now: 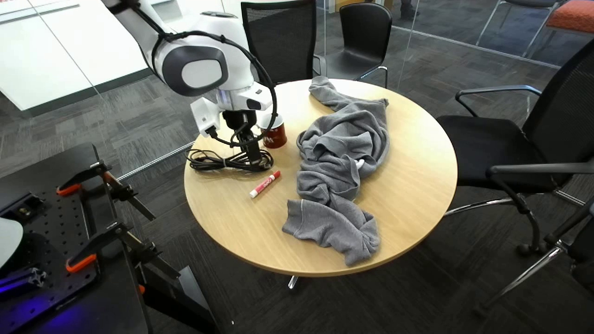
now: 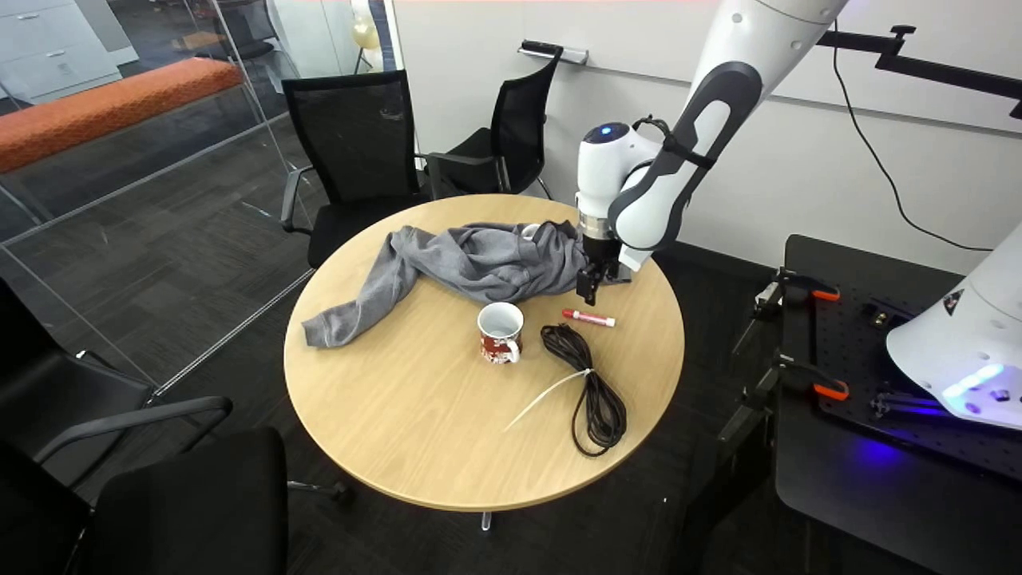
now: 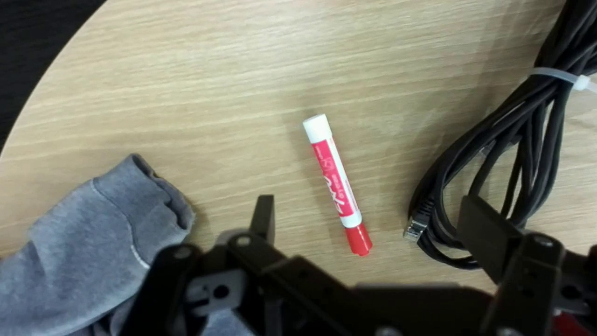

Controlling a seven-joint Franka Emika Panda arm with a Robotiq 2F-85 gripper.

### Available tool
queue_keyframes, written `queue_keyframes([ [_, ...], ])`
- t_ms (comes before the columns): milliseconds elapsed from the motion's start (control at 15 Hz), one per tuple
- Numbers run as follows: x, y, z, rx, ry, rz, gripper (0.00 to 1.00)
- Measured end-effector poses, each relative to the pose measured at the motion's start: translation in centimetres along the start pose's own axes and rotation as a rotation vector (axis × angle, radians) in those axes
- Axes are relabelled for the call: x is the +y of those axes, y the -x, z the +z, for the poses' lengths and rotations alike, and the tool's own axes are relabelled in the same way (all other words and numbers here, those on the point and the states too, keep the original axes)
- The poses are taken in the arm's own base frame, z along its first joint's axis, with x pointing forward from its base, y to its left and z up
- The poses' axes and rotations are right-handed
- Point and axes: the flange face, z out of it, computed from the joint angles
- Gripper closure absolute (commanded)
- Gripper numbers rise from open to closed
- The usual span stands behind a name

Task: Put the orange marker in the mug

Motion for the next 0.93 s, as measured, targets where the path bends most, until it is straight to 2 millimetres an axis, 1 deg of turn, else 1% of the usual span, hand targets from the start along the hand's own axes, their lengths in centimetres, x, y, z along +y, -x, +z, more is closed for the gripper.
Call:
queue_keyframes([
  [400, 0.9, -1.4, 2.1, -0.014, 0.003, -0.122, 0.00],
  [933, 0.8, -2.8, 4.7, -0.053, 0.011, -0.181, 0.00],
])
